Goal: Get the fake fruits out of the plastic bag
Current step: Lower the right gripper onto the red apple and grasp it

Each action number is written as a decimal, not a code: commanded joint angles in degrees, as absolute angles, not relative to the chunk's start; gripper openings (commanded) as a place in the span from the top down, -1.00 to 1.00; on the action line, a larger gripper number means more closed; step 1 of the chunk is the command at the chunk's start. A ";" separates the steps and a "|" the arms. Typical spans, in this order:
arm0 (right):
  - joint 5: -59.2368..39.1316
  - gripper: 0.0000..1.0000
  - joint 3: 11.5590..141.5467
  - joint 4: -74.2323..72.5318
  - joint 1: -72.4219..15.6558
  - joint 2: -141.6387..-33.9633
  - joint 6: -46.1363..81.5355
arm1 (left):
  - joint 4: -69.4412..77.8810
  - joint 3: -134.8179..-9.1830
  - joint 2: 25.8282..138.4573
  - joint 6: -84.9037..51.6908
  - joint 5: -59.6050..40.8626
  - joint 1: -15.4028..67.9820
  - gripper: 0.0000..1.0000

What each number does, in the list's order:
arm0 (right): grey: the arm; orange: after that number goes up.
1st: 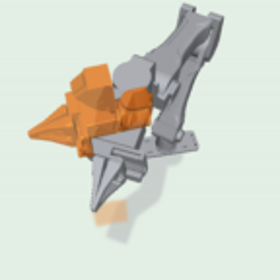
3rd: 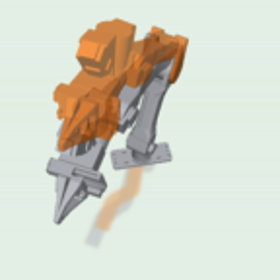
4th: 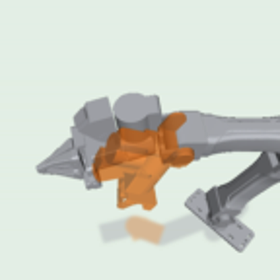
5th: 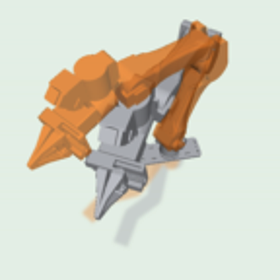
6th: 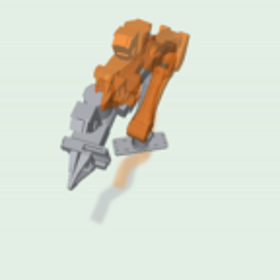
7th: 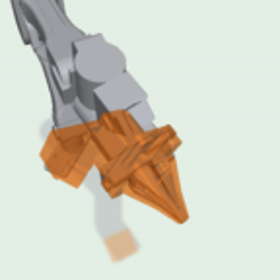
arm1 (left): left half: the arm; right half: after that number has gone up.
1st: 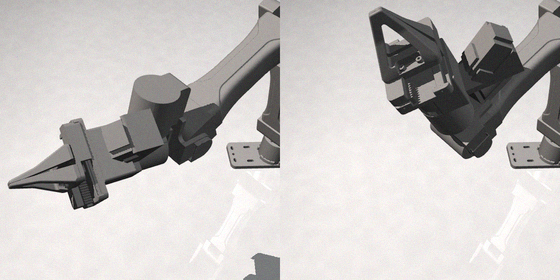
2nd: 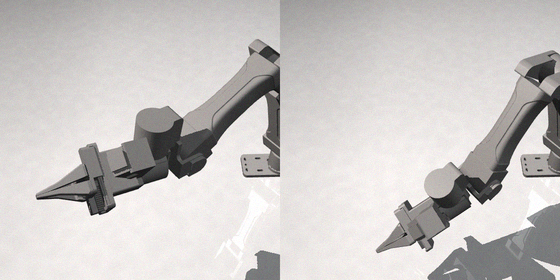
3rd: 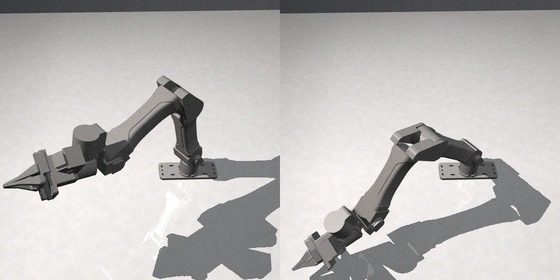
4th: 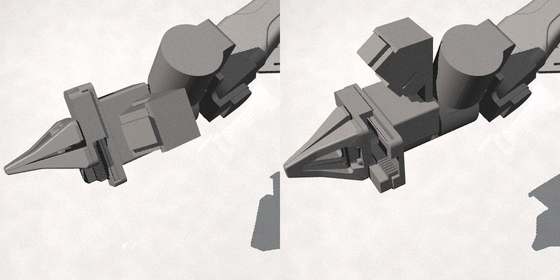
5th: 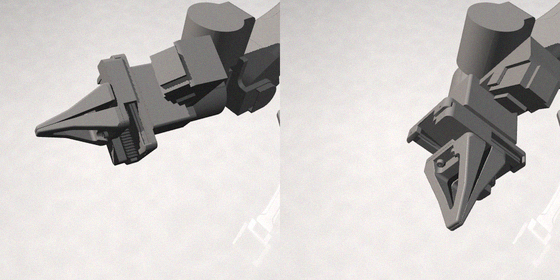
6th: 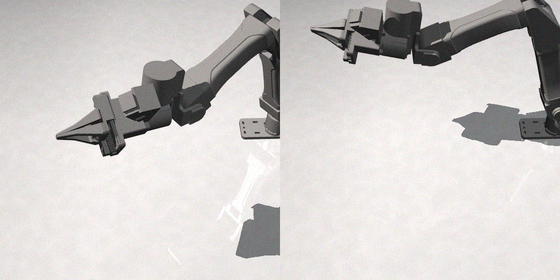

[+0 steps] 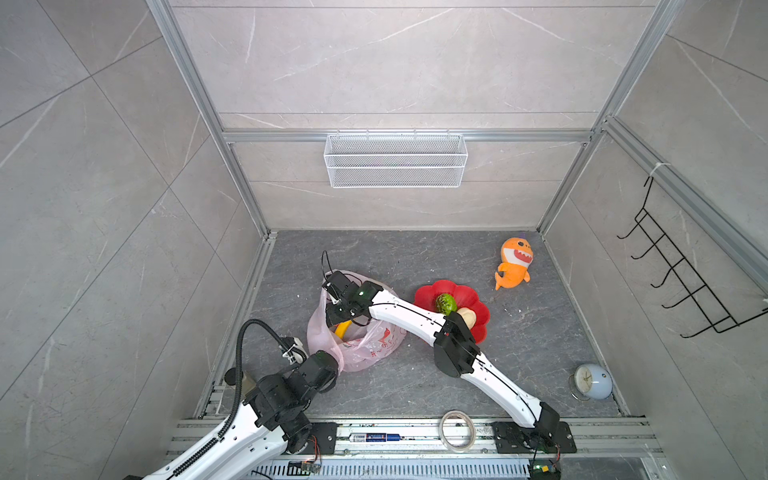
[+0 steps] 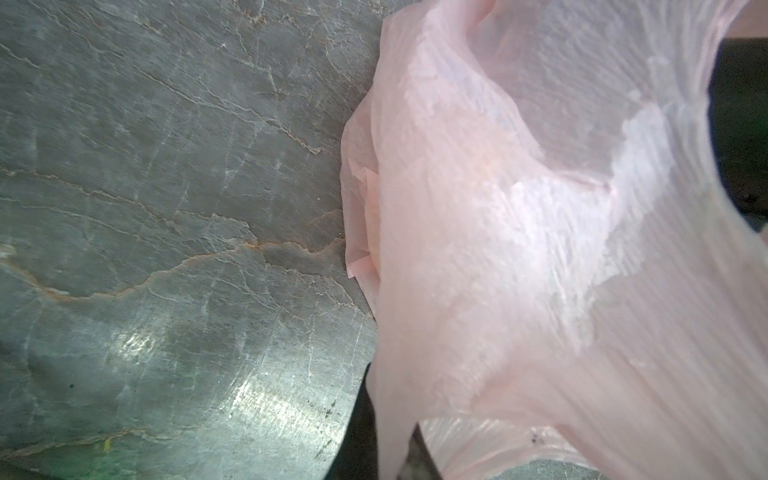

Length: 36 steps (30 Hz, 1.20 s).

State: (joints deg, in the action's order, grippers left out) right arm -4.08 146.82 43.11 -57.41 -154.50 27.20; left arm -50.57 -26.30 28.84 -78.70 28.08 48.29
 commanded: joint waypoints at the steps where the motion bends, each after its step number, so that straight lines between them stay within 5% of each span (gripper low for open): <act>1: -3.60 -0.62 148.44 44.21 -57.57 -156.73 27.56 | -49.66 -26.05 28.70 -77.44 28.30 48.43 1.00; 22: -3.33 -0.08 139.71 42.09 -57.62 -147.55 25.85 | -48.43 -26.10 28.47 -76.45 29.35 48.43 1.00; 36: -4.32 -0.03 125.42 37.45 -57.61 -136.95 24.58 | -48.69 -26.47 28.80 -76.55 29.97 48.43 1.00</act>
State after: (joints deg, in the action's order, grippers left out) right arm -4.12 127.50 38.96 -57.41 -139.70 25.69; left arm -49.21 -25.63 28.69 -77.76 28.34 48.29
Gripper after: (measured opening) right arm 0.593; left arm 0.048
